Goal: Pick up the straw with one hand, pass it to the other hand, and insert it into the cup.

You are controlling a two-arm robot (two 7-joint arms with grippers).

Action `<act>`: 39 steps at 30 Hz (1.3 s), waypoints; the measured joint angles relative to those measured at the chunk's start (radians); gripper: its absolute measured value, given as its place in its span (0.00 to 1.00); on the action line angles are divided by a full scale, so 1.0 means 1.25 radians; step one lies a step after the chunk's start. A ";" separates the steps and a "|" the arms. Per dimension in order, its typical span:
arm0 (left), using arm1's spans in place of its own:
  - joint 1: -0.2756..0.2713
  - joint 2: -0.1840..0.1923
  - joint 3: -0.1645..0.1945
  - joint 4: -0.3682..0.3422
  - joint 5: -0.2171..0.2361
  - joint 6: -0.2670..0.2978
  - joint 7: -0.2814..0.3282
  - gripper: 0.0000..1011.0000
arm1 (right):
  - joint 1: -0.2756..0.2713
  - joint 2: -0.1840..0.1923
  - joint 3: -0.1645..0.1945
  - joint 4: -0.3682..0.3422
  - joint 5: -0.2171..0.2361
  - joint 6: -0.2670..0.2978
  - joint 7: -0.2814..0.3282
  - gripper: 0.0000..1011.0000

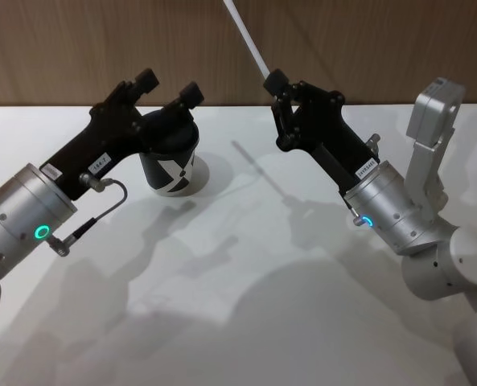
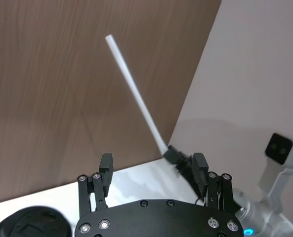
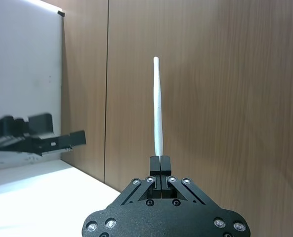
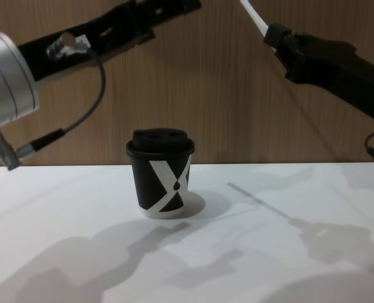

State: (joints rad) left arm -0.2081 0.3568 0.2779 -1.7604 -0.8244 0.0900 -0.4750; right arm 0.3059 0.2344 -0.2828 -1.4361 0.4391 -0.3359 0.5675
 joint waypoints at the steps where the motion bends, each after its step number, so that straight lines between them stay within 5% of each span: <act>1: -0.003 -0.002 0.001 0.001 -0.007 0.001 -0.005 0.99 | 0.001 0.000 0.000 0.003 0.000 0.000 -0.001 0.01; 23: -0.120 -0.084 0.033 0.147 -0.132 0.068 -0.032 0.99 | 0.007 0.000 -0.002 0.020 0.001 -0.002 -0.007 0.01; 39: -0.203 -0.123 0.064 0.253 -0.180 0.103 -0.066 0.99 | 0.008 0.000 -0.002 0.022 0.001 -0.002 -0.008 0.01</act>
State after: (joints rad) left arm -0.4616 0.2035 0.3584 -1.4446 -1.0497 0.2189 -0.5577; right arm 0.3164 0.2344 -0.2850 -1.4082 0.4404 -0.3390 0.5571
